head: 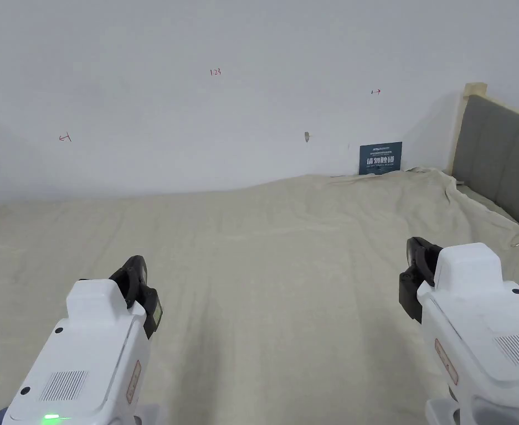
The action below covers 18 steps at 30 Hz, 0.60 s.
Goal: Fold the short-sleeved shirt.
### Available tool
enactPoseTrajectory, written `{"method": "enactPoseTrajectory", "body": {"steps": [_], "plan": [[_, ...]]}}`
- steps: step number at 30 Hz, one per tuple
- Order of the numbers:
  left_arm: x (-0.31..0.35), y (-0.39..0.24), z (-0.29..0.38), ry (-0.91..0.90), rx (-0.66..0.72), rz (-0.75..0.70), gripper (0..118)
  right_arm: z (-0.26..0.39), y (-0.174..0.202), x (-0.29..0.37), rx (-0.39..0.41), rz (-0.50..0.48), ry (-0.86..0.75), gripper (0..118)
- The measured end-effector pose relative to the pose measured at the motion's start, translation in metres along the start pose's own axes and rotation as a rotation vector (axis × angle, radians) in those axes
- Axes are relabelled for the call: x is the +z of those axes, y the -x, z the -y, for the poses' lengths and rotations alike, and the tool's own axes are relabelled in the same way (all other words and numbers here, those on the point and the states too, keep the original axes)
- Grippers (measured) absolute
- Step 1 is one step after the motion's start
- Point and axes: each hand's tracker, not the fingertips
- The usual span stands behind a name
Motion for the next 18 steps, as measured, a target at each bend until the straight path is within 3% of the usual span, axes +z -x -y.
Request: {"method": "enactPoseTrajectory", "body": {"steps": [18], "plan": [[0.0012,0.0,0.0023,0.001,-0.012,-0.002,0,0.0001,-0.0015,0.0007,0.012,-0.002,-0.006,0]]}}
